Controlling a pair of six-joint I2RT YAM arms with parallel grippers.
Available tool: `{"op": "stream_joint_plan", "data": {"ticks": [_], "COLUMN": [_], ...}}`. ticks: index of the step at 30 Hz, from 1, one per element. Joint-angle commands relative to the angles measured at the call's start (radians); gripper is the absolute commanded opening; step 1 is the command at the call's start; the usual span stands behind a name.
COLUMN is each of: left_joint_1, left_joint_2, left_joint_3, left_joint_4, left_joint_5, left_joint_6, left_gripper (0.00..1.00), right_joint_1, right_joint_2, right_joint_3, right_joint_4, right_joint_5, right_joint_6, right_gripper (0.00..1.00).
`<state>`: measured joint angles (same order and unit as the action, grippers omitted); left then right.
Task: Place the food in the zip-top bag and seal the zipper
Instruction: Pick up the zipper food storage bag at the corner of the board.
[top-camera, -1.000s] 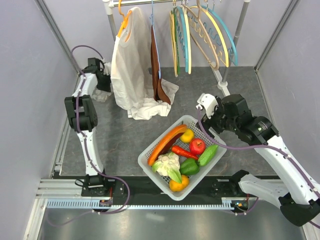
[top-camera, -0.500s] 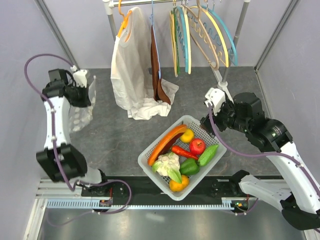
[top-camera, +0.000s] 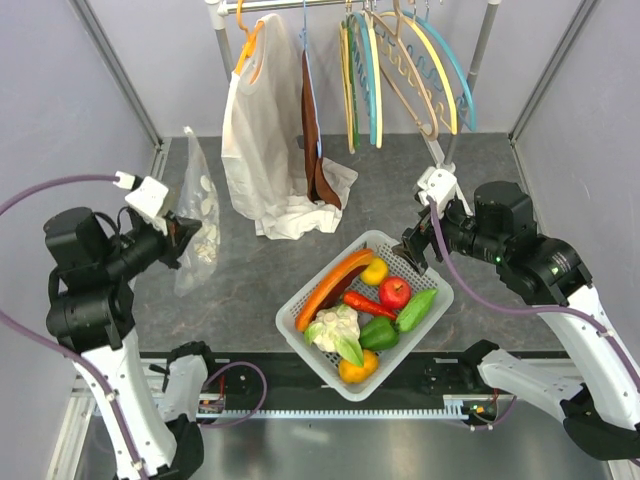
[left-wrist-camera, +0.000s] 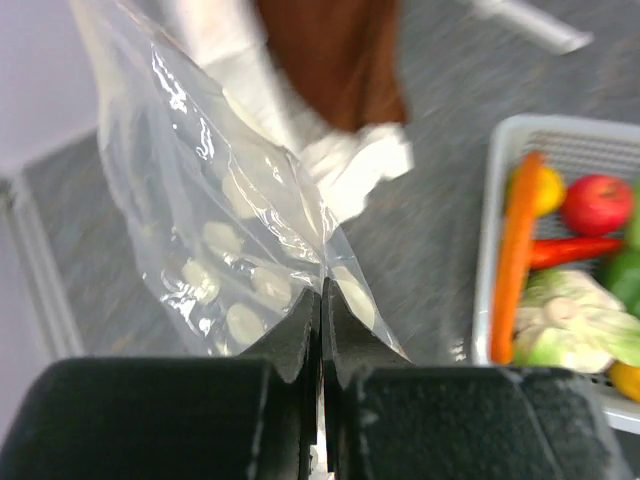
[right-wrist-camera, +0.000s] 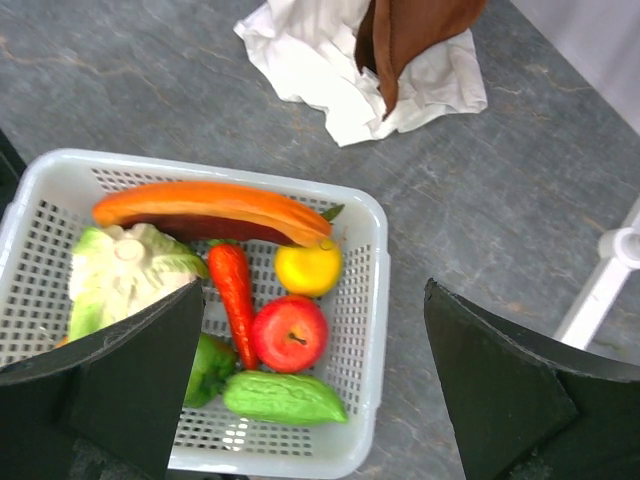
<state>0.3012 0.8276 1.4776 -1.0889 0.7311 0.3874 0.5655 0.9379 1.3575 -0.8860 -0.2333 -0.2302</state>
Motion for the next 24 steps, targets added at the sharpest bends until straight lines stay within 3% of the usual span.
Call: {"op": "stream_joint_plan", "data": {"ticks": [1, 2, 5, 8, 13, 16, 20, 24], "left_joint_1": [0.001, 0.001, 0.001, -0.002, -0.083, -0.2, -0.399, -0.441], "left_joint_2": [-0.024, -0.031, -0.041, -0.03, -0.016, -0.033, -0.047, -0.045], "left_joint_3": [-0.014, -0.034, -0.068, -0.108, -0.149, -0.206, -0.255, -0.261], "left_joint_4": [-0.016, -0.016, 0.043, 0.069, 0.072, 0.072, 0.069, 0.069], "left_joint_5": [0.356, 0.484, 0.669, 0.773, 0.789, 0.731, 0.65, 0.633], "left_joint_6": [0.044, 0.069, 0.036, 0.022, -0.016, -0.039, -0.07, -0.068], "left_gripper": [0.02, 0.02, 0.02, 0.02, 0.02, 0.02, 0.02, 0.02], "right_joint_1": [-0.003, -0.003, -0.003, -0.003, -0.003, -0.001, 0.0, 0.049], "right_joint_2": [0.006, 0.006, 0.001, -0.036, -0.068, -0.057, 0.045, 0.119], "right_joint_3": [0.043, 0.046, 0.039, -0.007, -0.095, -0.133, -0.098, -0.06], "right_joint_4": [0.059, 0.067, 0.108, 0.183, 0.307, 0.384, 0.421, 0.446], "right_joint_5": [-0.076, -0.09, -0.136, -0.175, -0.277, -0.343, -0.429, -0.494], "right_joint_6": [0.088, 0.088, 0.048, -0.02, -0.188, -0.222, -0.256, -0.268], "right_gripper": [0.98, 0.98, 0.98, 0.98, 0.98, 0.98, 0.98, 0.97]}}
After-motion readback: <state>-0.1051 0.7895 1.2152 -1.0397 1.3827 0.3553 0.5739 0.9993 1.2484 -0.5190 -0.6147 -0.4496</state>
